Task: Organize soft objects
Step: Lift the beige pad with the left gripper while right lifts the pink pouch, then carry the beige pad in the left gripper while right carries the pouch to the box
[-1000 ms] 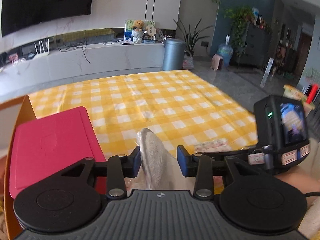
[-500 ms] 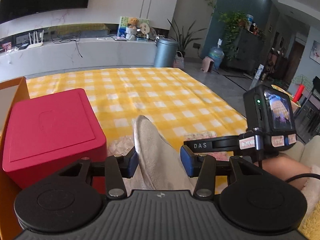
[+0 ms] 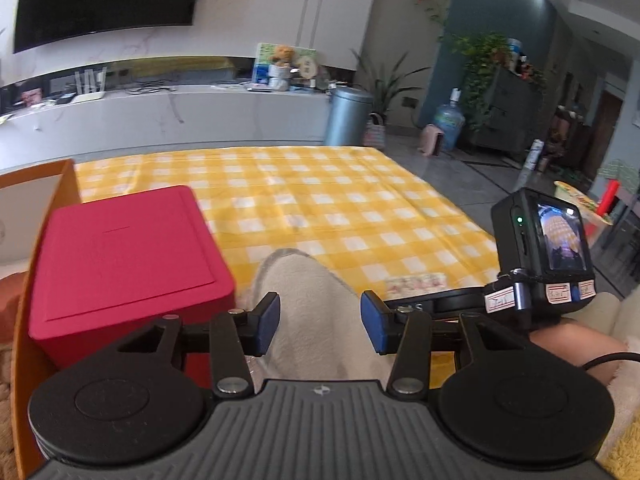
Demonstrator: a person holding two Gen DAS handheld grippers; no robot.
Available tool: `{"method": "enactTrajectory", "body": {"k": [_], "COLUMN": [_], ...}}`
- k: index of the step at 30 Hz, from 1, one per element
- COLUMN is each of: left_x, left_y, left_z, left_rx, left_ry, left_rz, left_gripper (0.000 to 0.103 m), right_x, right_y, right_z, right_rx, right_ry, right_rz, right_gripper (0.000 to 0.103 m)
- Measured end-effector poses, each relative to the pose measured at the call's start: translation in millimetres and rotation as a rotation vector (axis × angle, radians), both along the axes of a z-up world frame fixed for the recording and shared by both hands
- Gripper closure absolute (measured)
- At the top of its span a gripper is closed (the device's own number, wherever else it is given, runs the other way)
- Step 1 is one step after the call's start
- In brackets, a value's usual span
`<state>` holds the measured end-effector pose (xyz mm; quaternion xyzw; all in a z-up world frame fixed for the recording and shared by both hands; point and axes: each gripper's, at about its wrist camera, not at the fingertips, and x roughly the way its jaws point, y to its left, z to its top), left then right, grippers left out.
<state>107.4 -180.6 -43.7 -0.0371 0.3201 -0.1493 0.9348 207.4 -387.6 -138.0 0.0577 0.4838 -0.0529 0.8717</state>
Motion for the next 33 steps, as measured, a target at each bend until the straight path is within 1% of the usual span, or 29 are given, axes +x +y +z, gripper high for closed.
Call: {"method": "enactTrajectory", "body": {"k": [4, 7, 9, 12, 14, 16, 18, 21, 24, 27, 31, 33], "left_x": [-24.0, -41.5, -44.9, -36.8, -34.5, -33.4, -33.2, -32.2, -32.2, -29.1, -21.6, -15.7], "left_y": [1.9, -5.0, -10.5, -16.3, -13.9, -9.6, -4.7, -4.0, -9.5, -18.6, -25.6, -32.9], "left_z": [5.3, 4.6, -1.9, -17.4, -23.4, -24.0, -20.0, -13.6, -9.7, -7.9, -7.5, -8.6], "left_rx": [0.028, 0.061, 0.094, 0.153, 0.136, 0.094, 0.053, 0.018, -0.014, -0.006, -0.077, -0.087], "left_ry": [0.05, 0.055, 0.04, 0.074, 0.069, 0.047, 0.007, -0.024, -0.028, -0.029, -0.018, -0.021], "left_rz": [-0.019, -0.006, -0.003, 0.037, 0.061, 0.073, 0.081, 0.078, 0.059, 0.033, 0.001, -0.021], "left_gripper": [0.049, 0.049, 0.047, 0.047, 0.047, 0.047, 0.047, 0.047, 0.047, 0.047, 0.047, 0.047], "right_x": [0.4, -0.7, -1.4, -2.4, -3.1, -3.1, -3.1, -3.2, -3.2, -3.0, -3.4, -3.6], "right_y": [0.7, 0.7, 0.8, 1.4, 1.2, -0.1, -0.1, 1.7, 3.4, 3.6, 3.5, 3.4], "right_z": [-1.2, -1.1, -0.6, -0.1, 0.6, 1.0, 1.2, 1.8, 2.2, 1.9, 2.1, 2.2], "right_rx": [-0.007, -0.004, -0.001, 0.0, 0.002, 0.009, 0.011, 0.002, -0.005, -0.005, -0.002, -0.002], "right_ry": [0.011, 0.011, 0.009, 0.008, 0.007, 0.007, 0.008, 0.01, 0.011, 0.015, 0.015, 0.014], "right_rz": [0.003, 0.005, 0.007, 0.012, 0.015, 0.015, 0.014, 0.019, 0.023, 0.021, 0.021, 0.023], "right_gripper": [0.012, 0.013, 0.014, 0.015, 0.015, 0.016, 0.016, 0.016, 0.016, 0.016, 0.016, 0.016]}}
